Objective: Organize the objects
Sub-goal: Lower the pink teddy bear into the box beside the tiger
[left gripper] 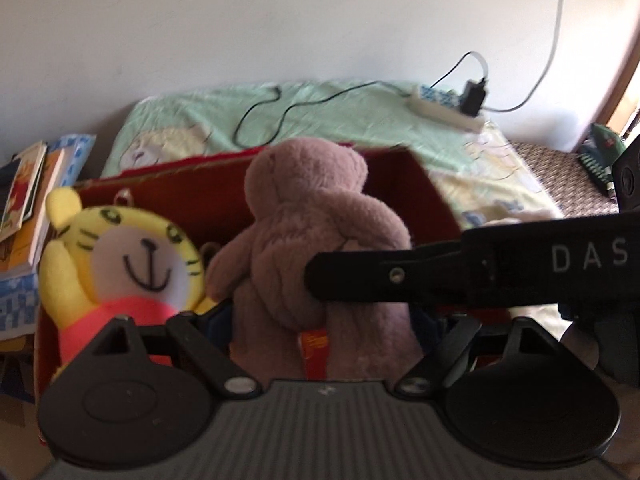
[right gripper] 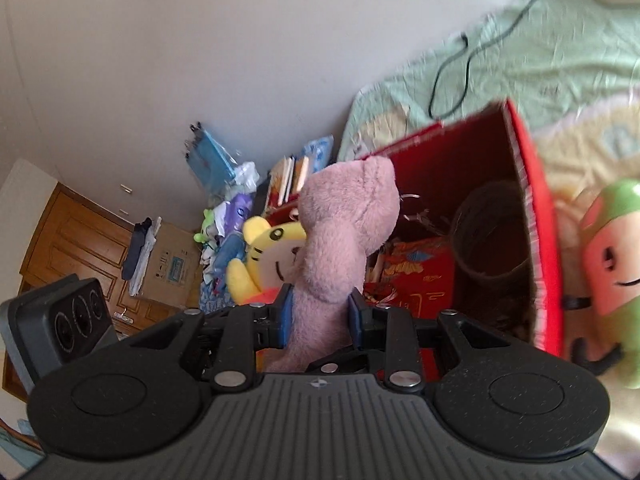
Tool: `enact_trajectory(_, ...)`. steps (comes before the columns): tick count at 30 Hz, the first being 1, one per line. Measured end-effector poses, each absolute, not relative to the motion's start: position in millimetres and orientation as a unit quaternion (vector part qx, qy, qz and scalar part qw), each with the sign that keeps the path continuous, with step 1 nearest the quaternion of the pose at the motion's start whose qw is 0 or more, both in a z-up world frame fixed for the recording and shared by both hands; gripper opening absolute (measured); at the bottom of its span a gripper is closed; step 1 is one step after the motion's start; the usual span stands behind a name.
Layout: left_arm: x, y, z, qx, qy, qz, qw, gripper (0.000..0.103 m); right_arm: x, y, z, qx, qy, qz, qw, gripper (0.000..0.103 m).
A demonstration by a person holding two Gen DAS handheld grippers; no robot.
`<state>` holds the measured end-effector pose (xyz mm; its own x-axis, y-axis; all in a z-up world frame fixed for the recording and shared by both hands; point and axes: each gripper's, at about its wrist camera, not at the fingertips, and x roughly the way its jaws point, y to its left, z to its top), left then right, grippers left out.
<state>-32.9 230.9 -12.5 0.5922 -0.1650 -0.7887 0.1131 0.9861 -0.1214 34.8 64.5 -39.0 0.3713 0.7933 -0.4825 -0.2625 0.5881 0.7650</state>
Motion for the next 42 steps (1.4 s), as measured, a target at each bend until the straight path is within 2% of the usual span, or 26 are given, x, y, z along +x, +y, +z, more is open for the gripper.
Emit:
enact_trajectory(16,-20.0,250.3,-48.2,0.006,0.485,-0.047,0.873,0.086,54.6,97.3,-71.3,0.293,0.502,0.313,0.751,0.031)
enact_trajectory(21,-16.4,250.5,-49.8,0.009,0.492,-0.05,0.869,0.089,49.8,90.2,-69.5,0.277,0.499,0.302,0.764,0.042)
enact_trajectory(28,-13.1,250.9,-51.7,0.012,0.498,-0.052,0.866,0.092,39.4,79.2,-60.5,0.253,0.484,0.289,0.786,0.044)
enact_trajectory(33,-12.4,247.4,-54.2,0.024,0.503,-0.047,0.863,0.094,34.0,72.8,-58.0,0.267,0.476,0.275,0.791,0.04)
enact_trajectory(36,-14.1,243.6,-54.4,0.034,0.504,-0.042,0.862,0.095,37.0,80.0,-57.2,0.246,0.482,0.268,0.797,0.03)
enact_trajectory(39,-17.3,244.3,-52.1,0.037,0.504,-0.038,0.862,0.095,39.8,88.6,-60.4,0.234,0.487,0.271,0.797,0.025)
enact_trajectory(42,-21.0,249.6,-48.6,0.028,0.506,-0.036,0.861,0.095,42.0,93.6,-64.5,0.225,0.492,0.272,0.796,0.024)
